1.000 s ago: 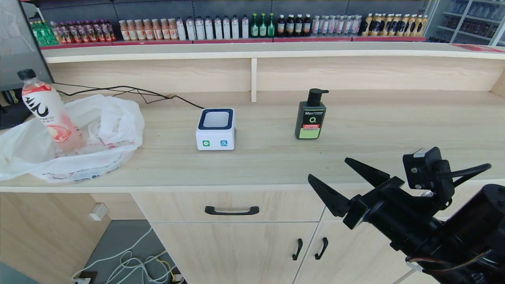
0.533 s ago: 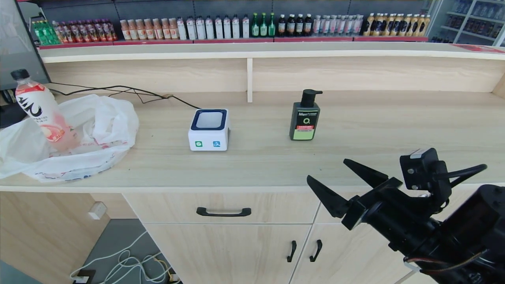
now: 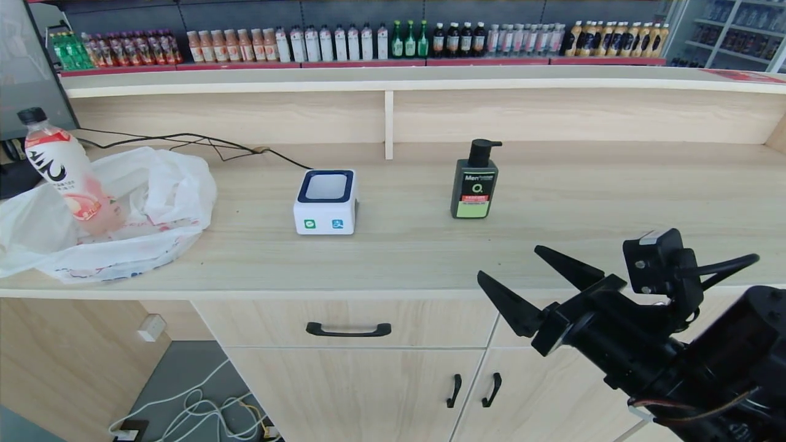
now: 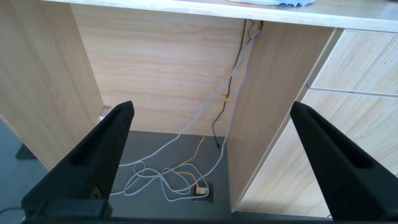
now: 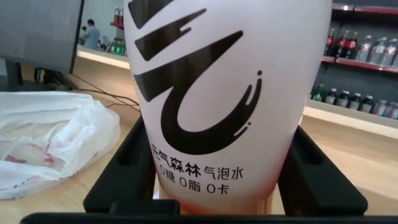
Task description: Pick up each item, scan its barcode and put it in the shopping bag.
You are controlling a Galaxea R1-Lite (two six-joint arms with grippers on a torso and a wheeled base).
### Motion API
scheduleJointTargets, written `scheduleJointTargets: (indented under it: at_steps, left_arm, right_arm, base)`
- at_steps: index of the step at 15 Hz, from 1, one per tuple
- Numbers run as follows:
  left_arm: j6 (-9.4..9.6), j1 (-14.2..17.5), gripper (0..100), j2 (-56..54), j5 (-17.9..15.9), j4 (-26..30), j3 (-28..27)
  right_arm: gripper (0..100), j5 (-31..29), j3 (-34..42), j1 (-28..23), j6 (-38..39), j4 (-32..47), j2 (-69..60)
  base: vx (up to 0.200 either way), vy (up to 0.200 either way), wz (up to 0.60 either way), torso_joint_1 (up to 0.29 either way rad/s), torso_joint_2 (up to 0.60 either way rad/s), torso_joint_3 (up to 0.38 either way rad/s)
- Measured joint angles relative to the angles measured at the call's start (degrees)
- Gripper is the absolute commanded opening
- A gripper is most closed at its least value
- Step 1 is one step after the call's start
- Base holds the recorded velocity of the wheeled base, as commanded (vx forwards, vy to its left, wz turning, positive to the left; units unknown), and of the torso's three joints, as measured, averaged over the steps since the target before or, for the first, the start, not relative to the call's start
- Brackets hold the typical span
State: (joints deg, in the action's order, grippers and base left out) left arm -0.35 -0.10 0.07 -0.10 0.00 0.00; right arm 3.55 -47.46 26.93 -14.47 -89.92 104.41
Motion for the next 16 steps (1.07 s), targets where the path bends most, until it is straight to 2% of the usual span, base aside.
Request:
scheduleJointTargets:
  at_steps: [3, 7, 10, 12, 14, 16]
  left_arm:
    - [0.02, 0.0, 100, 0.0, 0.0, 0.0, 0.0]
    - [0.04, 0.0, 100, 0.0, 0.0, 0.0, 0.0]
    - [0.11, 0.0, 100, 0.0, 0.0, 0.0, 0.0]
    - [0.09, 0.0, 100, 0.0, 0.0, 0.0, 0.0]
    - [0.06, 0.0, 100, 0.0, 0.0, 0.0, 0.0]
    - [0.02, 0.0, 100, 0.0, 0.0, 0.0, 0.0]
  right_arm:
    - [0, 2.2, -5.4, -0.8, -11.1, 1.5, 3.9]
    - [0, 7.8, -18.4, -1.3, -17.3, 4.2, 10.2]
    - [0, 18.2, -28.2, -2.2, -23.2, 7.3, 15.6]
    - [0, 23.5, -32.1, -3.9, -28.3, 12.5, 17.8]
    - [0, 31.1, -36.3, -5.6, -36.7, 21.3, 19.0]
    - [0, 34.4, -39.3, -6.7, -40.4, 24.8, 19.9]
  base:
    - [0.000, 0.000, 0.00, 0.000, 0.00, 0.000]
    - [0.000, 0.000, 0.00, 0.000, 0.00, 0.000]
    - [0.000, 0.000, 0.00, 0.000, 0.00, 0.000]
    - [0.000, 0.000, 0.00, 0.000, 0.00, 0.000]
    - [0.000, 0.000, 0.00, 0.000, 0.00, 0.000]
    - [0.000, 0.000, 0.00, 0.000, 0.00, 0.000]
